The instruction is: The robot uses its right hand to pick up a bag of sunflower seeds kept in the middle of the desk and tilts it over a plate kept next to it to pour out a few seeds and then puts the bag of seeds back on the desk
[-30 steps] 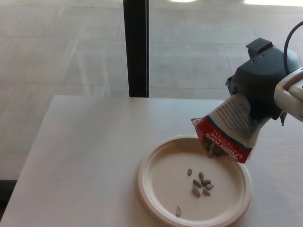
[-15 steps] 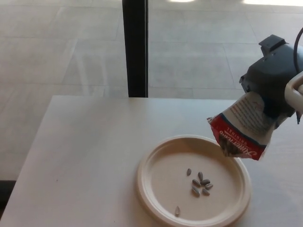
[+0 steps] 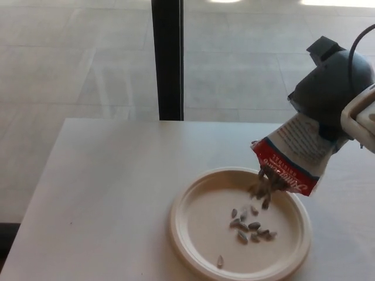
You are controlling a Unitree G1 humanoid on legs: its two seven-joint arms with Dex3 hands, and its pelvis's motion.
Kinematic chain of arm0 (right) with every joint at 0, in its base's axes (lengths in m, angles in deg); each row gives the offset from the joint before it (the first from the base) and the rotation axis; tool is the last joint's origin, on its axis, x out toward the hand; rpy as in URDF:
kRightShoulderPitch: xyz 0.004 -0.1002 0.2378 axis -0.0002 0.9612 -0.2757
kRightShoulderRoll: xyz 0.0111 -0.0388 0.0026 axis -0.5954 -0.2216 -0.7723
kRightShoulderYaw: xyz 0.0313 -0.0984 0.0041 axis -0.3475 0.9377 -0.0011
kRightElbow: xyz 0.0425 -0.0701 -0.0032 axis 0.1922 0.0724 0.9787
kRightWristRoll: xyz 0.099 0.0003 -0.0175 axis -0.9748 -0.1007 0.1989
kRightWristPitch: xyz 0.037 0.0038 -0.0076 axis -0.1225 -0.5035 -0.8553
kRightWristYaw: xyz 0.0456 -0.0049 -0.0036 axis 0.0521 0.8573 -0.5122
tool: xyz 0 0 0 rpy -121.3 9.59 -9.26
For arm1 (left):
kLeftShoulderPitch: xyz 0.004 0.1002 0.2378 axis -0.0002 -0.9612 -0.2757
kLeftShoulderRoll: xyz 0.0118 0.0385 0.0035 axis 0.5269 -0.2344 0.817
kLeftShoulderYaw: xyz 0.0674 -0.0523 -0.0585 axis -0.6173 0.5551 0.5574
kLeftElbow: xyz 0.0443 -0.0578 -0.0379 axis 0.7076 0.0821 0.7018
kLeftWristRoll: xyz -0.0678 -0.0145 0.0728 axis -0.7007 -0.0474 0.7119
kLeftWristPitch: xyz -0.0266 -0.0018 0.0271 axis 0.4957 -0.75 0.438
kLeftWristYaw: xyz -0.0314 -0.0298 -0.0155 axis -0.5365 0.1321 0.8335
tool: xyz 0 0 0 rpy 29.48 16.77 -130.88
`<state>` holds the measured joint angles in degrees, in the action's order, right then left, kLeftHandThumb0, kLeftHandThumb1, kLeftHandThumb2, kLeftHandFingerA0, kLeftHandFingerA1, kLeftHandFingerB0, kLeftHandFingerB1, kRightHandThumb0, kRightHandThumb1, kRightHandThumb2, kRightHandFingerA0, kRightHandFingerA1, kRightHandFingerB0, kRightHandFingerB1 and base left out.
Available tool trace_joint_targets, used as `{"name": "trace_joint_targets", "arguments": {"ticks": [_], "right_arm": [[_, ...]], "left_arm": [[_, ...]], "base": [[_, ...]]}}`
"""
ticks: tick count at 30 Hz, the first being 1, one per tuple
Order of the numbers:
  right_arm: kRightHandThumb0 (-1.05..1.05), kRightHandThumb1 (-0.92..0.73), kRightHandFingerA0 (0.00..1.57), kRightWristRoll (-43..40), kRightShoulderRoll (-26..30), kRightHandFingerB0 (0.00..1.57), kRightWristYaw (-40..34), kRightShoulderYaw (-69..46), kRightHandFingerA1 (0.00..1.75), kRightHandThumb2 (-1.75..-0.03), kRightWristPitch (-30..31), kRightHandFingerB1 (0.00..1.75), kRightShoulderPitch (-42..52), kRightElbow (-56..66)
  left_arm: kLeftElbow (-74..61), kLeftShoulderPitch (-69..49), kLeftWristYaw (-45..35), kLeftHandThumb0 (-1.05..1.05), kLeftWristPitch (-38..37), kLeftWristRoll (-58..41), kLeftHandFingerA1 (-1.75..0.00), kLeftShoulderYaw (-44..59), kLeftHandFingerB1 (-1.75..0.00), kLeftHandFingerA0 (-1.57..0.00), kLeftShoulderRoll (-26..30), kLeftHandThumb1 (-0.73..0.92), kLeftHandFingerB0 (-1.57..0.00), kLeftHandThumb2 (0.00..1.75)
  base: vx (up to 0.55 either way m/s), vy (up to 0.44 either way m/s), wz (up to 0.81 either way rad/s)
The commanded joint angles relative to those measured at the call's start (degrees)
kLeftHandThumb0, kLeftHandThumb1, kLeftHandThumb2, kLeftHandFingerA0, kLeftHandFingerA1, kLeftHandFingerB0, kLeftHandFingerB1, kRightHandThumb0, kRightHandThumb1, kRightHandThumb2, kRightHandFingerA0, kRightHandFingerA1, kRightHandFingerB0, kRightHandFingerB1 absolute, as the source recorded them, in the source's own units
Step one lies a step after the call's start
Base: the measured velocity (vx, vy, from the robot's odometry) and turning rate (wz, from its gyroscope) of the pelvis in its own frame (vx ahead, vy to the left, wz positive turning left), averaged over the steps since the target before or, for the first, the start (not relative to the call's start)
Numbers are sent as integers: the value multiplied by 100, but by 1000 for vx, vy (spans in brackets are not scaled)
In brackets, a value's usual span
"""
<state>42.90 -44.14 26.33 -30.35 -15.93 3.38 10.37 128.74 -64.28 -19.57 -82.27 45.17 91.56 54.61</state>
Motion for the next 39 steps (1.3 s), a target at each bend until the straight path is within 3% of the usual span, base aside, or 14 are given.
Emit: {"name": "trace_joint_targets", "arguments": {"ticks": [1,6,9,10,11,14,16,20,24,26,28,35,36,39], "right_arm": [[-49,-79,89,536,23,75,-109,102,169,-69,-52,89,-101,44],[-51,-62,118,457,76,83,-260,-22,135,-107,-89,108,38,78],[-47,-80,88,305,46,74,-42,-122,174,-70,-25,135,130,77],[-47,-62,117,266,25,83,21,-173,134,-107,30,108,190,81],[-48,-79,80,124,-32,81,194,-298,167,-72,222,88,318,43],[-44,-79,85,-87,-113,80,307,-563,164,-69,372,81,498,-78],[-42,-77,84,-427,-248,75,205,-918,164,-73,587,77,810,-190],[-41,-73,84,-880,-559,77,401,-1523,171,-67,1197,115,1371,-371],[-47,-77,81,-1219,-892,49,171,-2073,168,-68,1576,62,1936,-419],[-31,-57,87,-1509,-1197,68,-41,-2484,175,-96,1825,148,2315,-344],[-31,-57,88,-1756,-1414,72,-153,-2813,175,-96,1955,114,2543,-276],[-28,-49,93,-3054,-2489,85,-768,-4211,175,-123,2032,159,3195,-356],[-26,-46,95,-3176,-2648,86,-936,-4346,175,-128,1972,158,3271,-394],[-23,-47,98,-3341,-3018,84,-1102,-4625,175,-130,2032,156,3395,-335]], "left_arm": [[28,-17,-35,-92,88,17,-58,-26,-42,-38,135,66,-35,82],[24,-6,4,-91,81,39,-58,-58,-42,-37,134,69,-34,82],[23,-8,-2,-86,87,29,-55,-64,-37,-38,135,83,-38,65],[26,-14,1,-88,106,-7,-60,-32,-38,-42,121,80,-40,65],[23,-31,7,-93,104,-49,-64,6,-45,-43,96,65,-35,85],[9,-62,18,-88,2,-1,-60,-23,-38,-44,90,82,-38,65],[7,-107,30,-82,-19,45,-63,-69,-50,-41,98,64,-31,107],[-8,-165,-67,-87,-37,-39,-57,-22,-38,-41,88,82,-37,65],[8,-210,22,-89,-69,57,-54,-93,-37,-42,80,83,-39,66],[4,-280,45,-91,-149,91,-64,-120,-49,-43,71,69,-32,110],[-22,-321,1,-90,-186,116,-57,-157,-38,-42,83,86,-37,66],[56,-331,99,-90,-63,52,-56,-96,-38,-43,4,84,-40,66],[57,-339,139,-87,-69,96,-62,-134,-50,-42,9,65,-34,108],[59,-393,157,-88,-121,118,-54,-155,-37,-46,-15,85,-41,66]], "base": [[0,0,0],[0,0,0],[0,0,0],[0,0,0],[0,0,0],[0,0,0],[0,0,0],[0,0,0],[0,0,0],[0,0,0],[0,0,0],[0,0,0],[0,0,0],[0,0,0]]}}
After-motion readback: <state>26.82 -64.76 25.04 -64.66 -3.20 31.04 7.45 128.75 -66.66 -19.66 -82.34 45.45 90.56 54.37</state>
